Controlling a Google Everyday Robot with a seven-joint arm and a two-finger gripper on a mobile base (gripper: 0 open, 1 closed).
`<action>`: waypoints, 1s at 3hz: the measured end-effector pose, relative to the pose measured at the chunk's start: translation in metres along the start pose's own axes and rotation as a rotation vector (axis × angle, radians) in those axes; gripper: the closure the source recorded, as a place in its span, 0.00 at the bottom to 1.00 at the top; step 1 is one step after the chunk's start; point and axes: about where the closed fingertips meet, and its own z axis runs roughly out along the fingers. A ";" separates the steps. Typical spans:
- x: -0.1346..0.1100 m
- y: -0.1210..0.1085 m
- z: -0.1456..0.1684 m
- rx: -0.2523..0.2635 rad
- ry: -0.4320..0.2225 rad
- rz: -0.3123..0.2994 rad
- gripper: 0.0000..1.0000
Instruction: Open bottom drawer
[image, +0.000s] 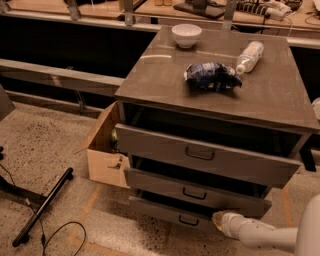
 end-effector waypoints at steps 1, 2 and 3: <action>0.004 0.003 0.014 0.019 0.006 -0.009 0.17; 0.011 0.009 0.033 0.029 0.021 -0.016 0.00; 0.016 0.011 0.046 0.039 0.036 -0.025 0.00</action>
Offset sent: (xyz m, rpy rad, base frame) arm 0.0193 -0.0013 -0.0553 -0.0481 -0.0358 -0.0187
